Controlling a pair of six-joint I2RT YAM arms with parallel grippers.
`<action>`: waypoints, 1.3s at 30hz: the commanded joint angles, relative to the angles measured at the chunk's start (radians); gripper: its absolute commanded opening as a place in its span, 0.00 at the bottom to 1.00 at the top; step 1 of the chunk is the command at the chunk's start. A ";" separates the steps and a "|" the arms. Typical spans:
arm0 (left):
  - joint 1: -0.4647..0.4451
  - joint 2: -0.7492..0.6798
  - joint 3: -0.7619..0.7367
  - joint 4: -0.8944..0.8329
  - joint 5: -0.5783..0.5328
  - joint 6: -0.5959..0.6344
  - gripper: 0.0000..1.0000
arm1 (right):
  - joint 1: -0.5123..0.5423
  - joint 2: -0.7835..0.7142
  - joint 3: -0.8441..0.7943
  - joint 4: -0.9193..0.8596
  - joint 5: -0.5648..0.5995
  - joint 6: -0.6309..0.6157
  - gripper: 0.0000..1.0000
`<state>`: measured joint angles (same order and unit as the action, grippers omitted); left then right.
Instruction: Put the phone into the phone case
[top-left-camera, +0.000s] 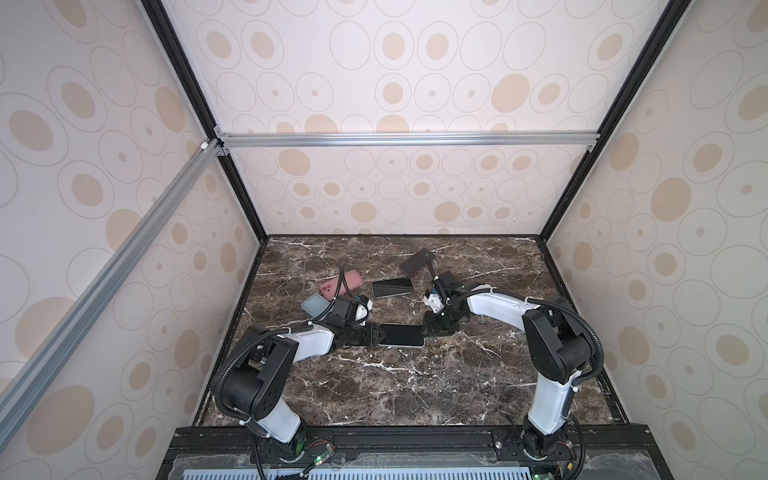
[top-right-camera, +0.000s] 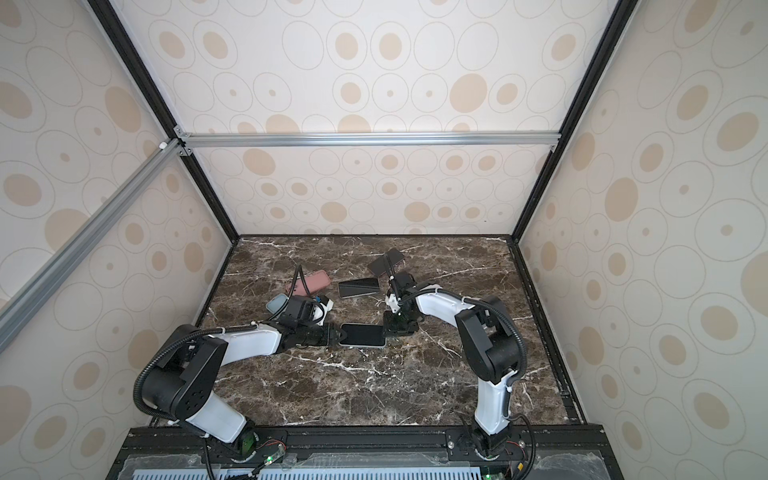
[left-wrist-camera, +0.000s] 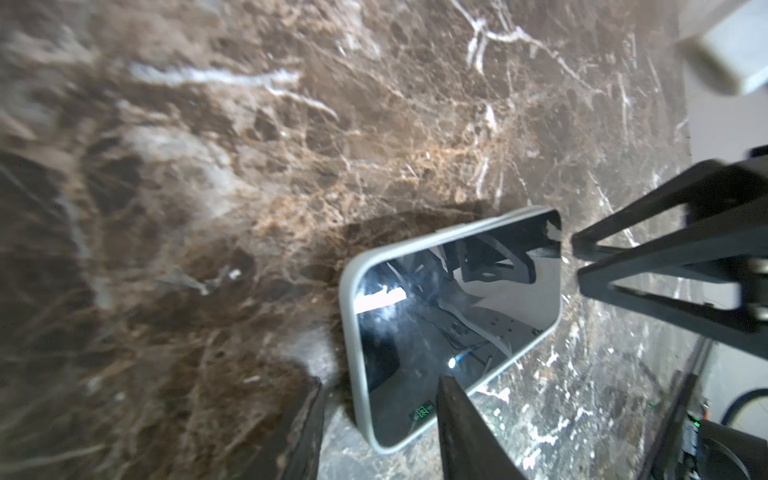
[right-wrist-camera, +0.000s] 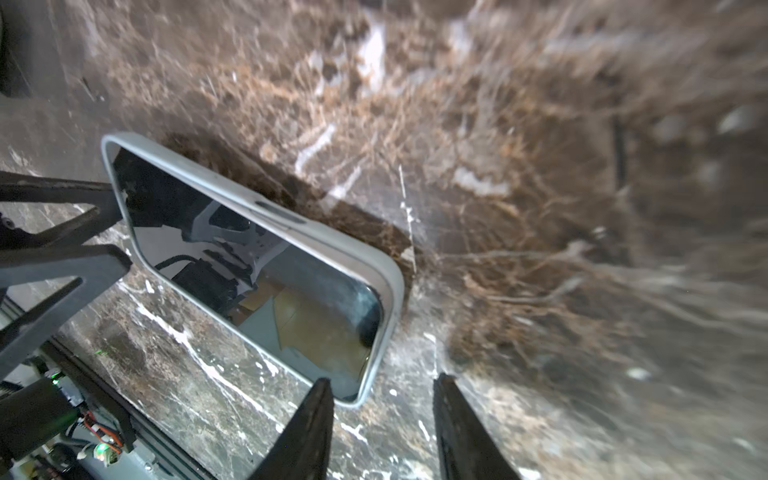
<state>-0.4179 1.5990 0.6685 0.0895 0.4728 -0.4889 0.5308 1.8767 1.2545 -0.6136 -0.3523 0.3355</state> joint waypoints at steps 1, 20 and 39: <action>0.004 0.022 0.061 -0.038 -0.057 0.018 0.45 | -0.005 0.009 0.066 -0.072 0.046 -0.051 0.40; 0.016 0.124 0.097 -0.013 -0.008 0.024 0.33 | -0.007 0.085 0.089 -0.017 0.012 -0.014 0.25; 0.017 0.131 0.082 0.008 0.061 0.016 0.24 | -0.006 0.129 0.052 0.024 -0.054 0.000 0.17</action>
<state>-0.4019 1.7123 0.7582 0.1078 0.5140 -0.4816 0.5201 1.9720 1.3273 -0.5941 -0.3874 0.3325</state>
